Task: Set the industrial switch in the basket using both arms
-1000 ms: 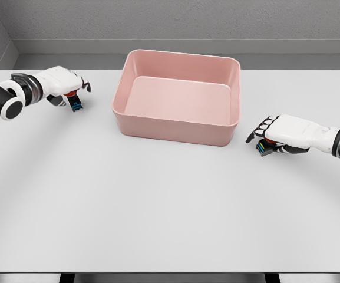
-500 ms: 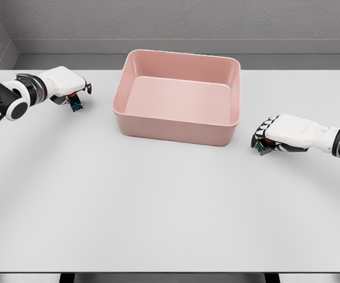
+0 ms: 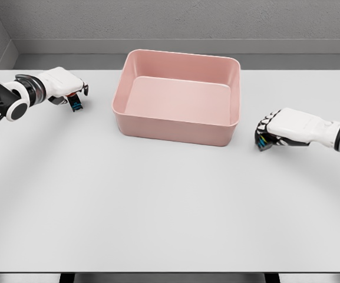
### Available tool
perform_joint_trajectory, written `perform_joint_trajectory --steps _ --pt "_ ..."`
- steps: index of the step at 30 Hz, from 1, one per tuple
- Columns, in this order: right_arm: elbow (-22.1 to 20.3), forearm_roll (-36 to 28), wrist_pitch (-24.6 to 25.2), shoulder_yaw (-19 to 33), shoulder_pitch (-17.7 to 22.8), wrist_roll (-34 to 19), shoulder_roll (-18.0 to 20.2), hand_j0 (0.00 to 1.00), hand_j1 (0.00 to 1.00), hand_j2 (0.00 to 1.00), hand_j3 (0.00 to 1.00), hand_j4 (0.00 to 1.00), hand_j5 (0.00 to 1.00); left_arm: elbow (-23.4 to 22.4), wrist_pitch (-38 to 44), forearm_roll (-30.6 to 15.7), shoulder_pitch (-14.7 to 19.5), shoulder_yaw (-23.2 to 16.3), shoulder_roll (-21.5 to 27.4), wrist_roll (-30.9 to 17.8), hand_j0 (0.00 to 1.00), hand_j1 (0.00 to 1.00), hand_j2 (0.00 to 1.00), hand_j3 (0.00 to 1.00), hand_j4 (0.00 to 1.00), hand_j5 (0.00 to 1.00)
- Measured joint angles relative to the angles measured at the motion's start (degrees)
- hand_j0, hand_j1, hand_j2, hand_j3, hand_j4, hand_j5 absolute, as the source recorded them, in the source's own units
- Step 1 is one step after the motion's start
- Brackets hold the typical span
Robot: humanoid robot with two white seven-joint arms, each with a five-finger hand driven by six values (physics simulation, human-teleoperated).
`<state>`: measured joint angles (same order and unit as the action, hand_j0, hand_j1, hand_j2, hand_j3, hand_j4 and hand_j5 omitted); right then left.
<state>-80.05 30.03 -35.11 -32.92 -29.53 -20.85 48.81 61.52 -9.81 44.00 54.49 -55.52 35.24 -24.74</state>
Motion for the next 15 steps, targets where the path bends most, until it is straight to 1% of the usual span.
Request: perform_joint_trajectory --steps 2,7,15 --pt "0.0 -0.2 0.0 0.1 -0.4 0.0 0.2 0.47 0.47 0.47 0.47 0.47 0.47 0.0 -0.1 0.1 0.0 0.0 0.0 0.0 0.63 0.63 0.63 0.63 0.63 0.63" --pt "0.0 -0.5 0.0 1.1 -1.3 0.1 0.3 0.46 0.46 0.46 0.46 0.46 0.46 0.1 -0.3 0.2 0.0 -0.4 0.0 0.0 0.54 0.54 0.54 0.54 0.54 0.54" --pt "-0.2 -1.2 0.0 1.7 -2.4 0.2 0.4 0.45 0.45 0.45 0.45 0.45 0.45 0.4 -0.7 0.5 0.1 -0.6 0.1 -0.1 0.49 0.49 0.49 0.49 0.49 0.49"
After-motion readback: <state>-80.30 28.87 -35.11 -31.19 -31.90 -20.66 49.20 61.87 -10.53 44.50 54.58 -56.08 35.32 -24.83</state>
